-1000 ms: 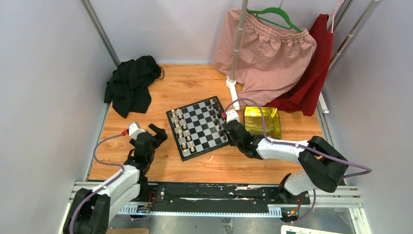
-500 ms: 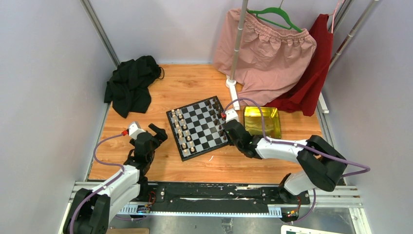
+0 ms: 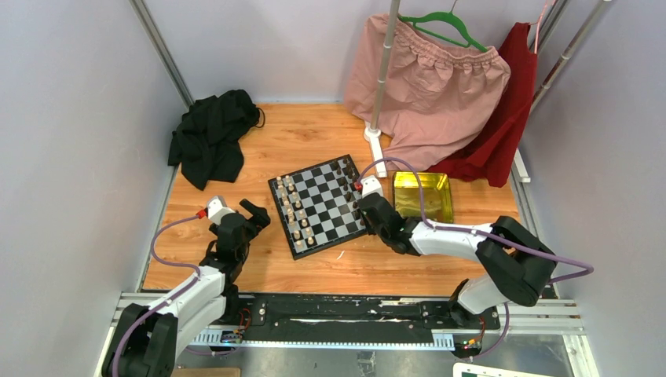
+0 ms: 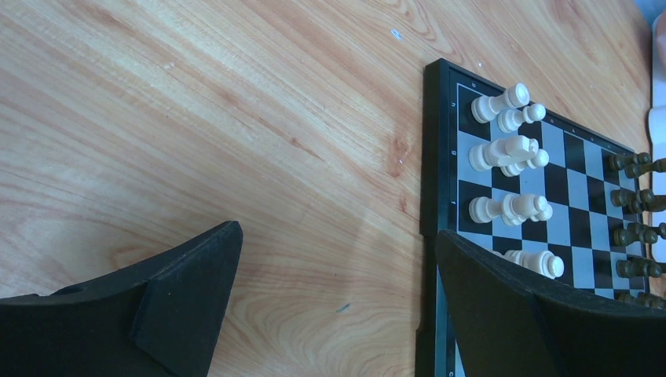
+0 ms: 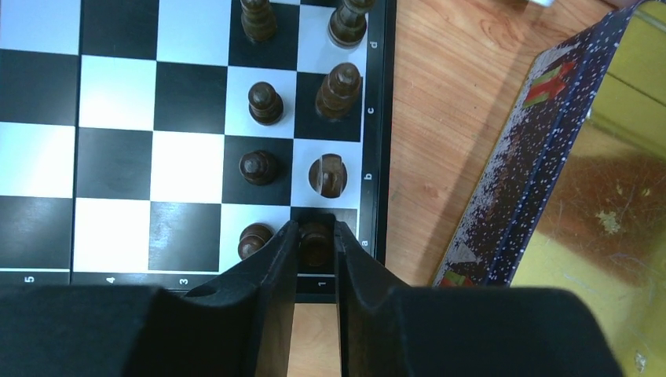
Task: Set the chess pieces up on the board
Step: Place the chess piece on the chessboard.
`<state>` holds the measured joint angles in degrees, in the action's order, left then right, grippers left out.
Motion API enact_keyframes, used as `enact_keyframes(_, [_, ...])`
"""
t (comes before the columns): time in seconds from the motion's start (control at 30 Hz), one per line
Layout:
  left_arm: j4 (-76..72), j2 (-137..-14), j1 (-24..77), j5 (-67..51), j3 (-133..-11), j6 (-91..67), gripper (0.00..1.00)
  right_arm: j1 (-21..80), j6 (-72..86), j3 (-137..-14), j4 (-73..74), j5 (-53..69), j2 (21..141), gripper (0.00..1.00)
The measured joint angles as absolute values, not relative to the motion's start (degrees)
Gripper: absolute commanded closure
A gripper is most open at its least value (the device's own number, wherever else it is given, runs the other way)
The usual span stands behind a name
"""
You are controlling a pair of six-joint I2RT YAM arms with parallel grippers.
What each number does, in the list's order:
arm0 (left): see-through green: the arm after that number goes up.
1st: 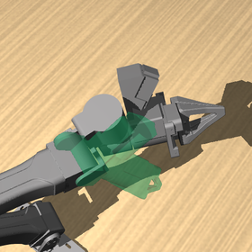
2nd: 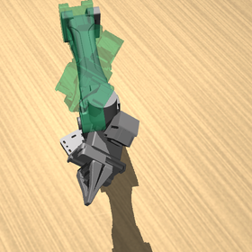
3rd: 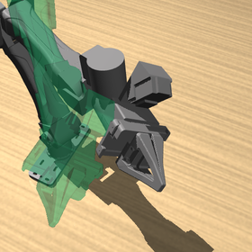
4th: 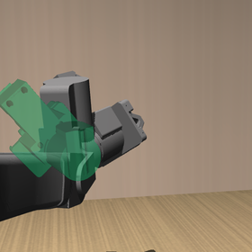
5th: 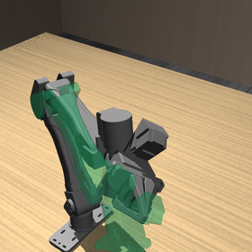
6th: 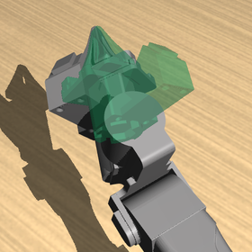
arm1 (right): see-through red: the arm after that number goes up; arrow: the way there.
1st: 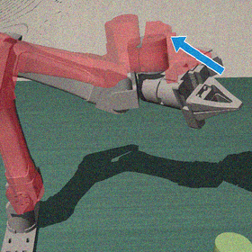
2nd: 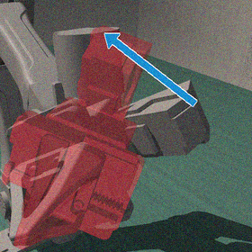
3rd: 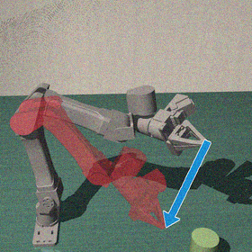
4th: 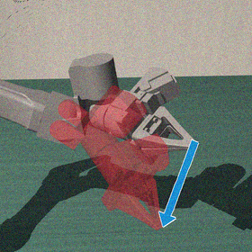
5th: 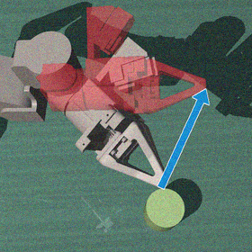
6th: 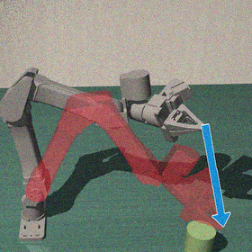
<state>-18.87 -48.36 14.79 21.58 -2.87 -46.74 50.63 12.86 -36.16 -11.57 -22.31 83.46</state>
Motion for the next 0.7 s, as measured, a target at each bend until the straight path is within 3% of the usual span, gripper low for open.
enact_keyframes(0.2, [-18.9,-48.4,14.8,21.6,-2.9,-46.7,0.0,50.9,13.3,-36.2,-10.1,-22.3,83.6,0.63])
enact_keyframes(0.7, [-18.9,-48.4,14.8,21.6,-2.9,-46.8,0.0,51.3,13.5,-36.2,-7.7,-22.7,81.0,0.62])
